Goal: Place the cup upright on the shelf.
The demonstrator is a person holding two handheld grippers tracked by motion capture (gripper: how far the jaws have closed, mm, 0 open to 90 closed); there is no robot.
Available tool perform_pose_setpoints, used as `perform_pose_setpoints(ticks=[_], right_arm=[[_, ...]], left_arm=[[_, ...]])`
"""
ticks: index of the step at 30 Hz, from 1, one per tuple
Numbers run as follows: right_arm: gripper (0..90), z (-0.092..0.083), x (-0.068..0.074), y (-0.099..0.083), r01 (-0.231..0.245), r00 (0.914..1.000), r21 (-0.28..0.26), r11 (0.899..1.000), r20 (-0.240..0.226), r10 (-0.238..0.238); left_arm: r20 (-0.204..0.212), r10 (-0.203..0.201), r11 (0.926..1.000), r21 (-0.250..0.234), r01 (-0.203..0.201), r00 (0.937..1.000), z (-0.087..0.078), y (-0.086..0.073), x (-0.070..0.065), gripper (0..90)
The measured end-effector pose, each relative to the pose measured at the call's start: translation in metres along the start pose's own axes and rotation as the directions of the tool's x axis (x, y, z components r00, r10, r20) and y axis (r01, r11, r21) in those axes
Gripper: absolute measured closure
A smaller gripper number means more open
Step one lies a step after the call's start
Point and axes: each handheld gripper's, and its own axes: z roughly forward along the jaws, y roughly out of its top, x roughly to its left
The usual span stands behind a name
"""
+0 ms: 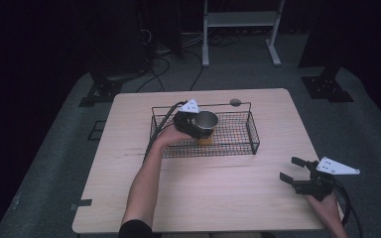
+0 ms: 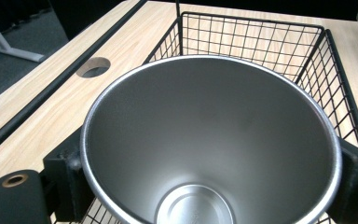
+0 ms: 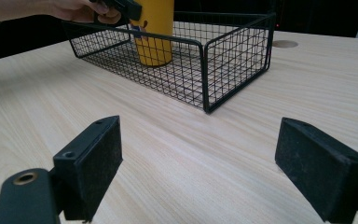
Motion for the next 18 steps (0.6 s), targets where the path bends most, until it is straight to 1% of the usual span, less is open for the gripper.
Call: perform_pose_setpoints(ticks=[3,7,10,14,18], right_arm=[[13.7,-0.0002,0.0,0.0,-0.001,1.0,0.0,1.0,0.0,0.001],[13.7,-0.0004,-0.0001,0.0,-0.004,1.0,-0.002,1.0,0.0,0.004],[13.7,-0.0004,0.0,0.0,-0.002,1.0,-0.003,1.0,0.0,0.002],[13.7,-0.0004,0.0001,0.0,-0.002,1.0,-0.002,1.0,0.0,0.002],[13.6,-0.0004,0.0,0.0,-0.002,1.0,-0.003,1.0,0.0,0.002]], left_arm=[[-0.003,0.002,1.0,0.003,-0.002,1.0,-0.0003,-0.0001,0.0001,9.9],[-0.014,-0.008,0.9998,0.017,0.008,0.9999,0.0,-0.0018,0.0008,7.6],[-0.018,-0.003,0.9998,0.02,0.003,0.9998,-0.001,-0.0019,0.001,7.6],[-0.024,-0.001,0.9998,0.021,0.002,0.9997,-0.0021,-0.0015,0.0008,6.5],[-0.028,-0.004,1.0,0.008,0.004,0.9996,-0.0051,-0.0006,0.0012,3.5]])
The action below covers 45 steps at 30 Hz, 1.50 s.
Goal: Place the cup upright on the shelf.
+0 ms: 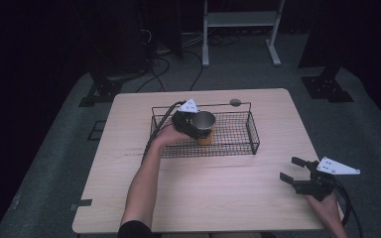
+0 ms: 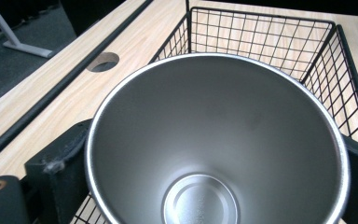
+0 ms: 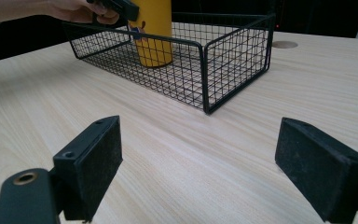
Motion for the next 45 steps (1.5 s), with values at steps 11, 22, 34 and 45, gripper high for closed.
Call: perform_pose_setpoints(ticks=[11,22,34,45], right_arm=[[13.7,0.0,0.0,0.0,-0.004,1.0,-0.001,1.0,-0.003,0.004],[13.6,0.0,0.0,0.0,-0.001,1.0,0.001,1.0,-0.002,0.001],[13.7,0.0,0.0,0.0,-0.002,1.0,0.003,1.0,0.001,0.002],[13.6,0.0,0.0,0.0,-0.002,1.0,0.003,1.0,0.003,0.002]], left_arm=[[-0.019,0.017,0.9989,-0.043,-0.018,0.9997,-0.009,0.007,-0.002,2.0],[-0.032,0.034,0.9938,-0.104,-0.037,0.9989,-0.015,0.017,-0.006,2.0],[-0.047,0.053,0.9867,-0.151,-0.059,0.9975,-0.03,0.025,-0.013,2.0],[-0.051,0.07,0.9774,-0.196,-0.079,0.9962,-0.044,0.025,-0.025,2.0]])
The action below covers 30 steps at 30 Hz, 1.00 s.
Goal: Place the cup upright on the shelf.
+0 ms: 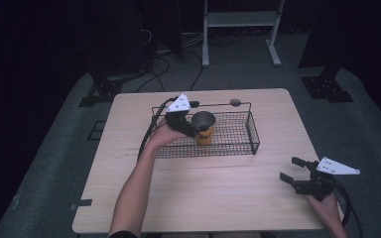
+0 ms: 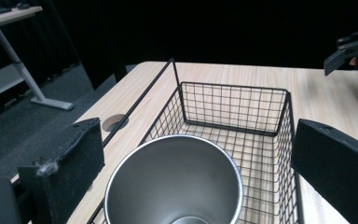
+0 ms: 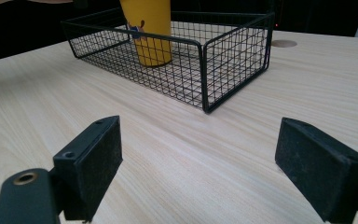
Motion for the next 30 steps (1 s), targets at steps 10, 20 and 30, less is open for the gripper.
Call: perform_pose_setpoints(ticks=[10,20,30], right_arm=[[13.6,0.0,0.0,0.0,0.0,1.0,0.0,1.0,-0.001,0.0],[13.7,0.0,0.0,0.0,0.0,1.0,0.001,1.0,0.0,0.0],[13.6,0.0,0.0,0.0,0.0,1.0,0.001,1.0,0.0,0.0]], left_arm=[[0.01,0.013,0.9993,-0.036,-0.013,0.9999,-0.009,0.001,-0.013,2.0],[0.02,0.018,0.9984,-0.055,-0.017,0.9996,-0.017,-0.002,-0.025,2.0],[0.028,0.018,0.9975,-0.068,-0.016,0.9994,-0.025,-0.007,-0.037,2.0]])
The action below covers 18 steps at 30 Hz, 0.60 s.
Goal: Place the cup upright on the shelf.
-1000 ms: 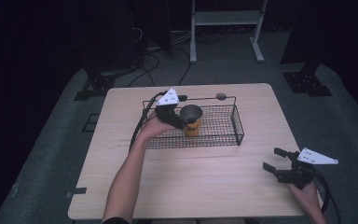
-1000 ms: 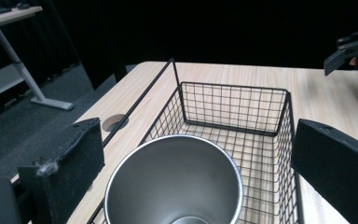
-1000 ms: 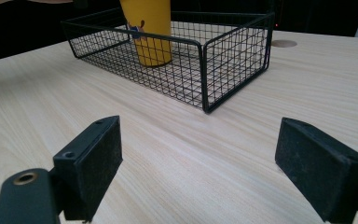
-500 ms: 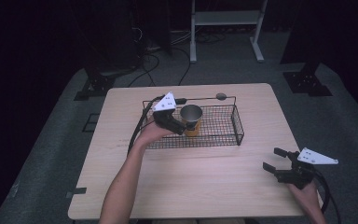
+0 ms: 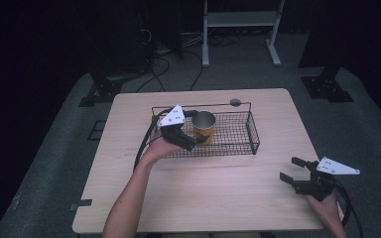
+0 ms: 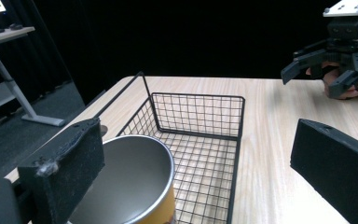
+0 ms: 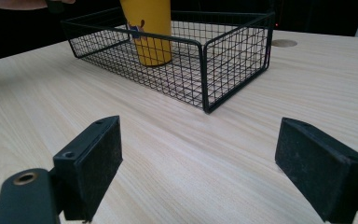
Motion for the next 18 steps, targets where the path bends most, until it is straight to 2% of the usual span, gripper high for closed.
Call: perform_pose_setpoints(ticks=[18], right_arm=[[13.7,0.0,0.0,0.0,0.0,1.0,0.0,1.0,0.002,0.0]], left_arm=[[0.006,-0.014,0.9999,0.01,0.014,0.9999,-0.01,-0.008,-0.018,2.0]])
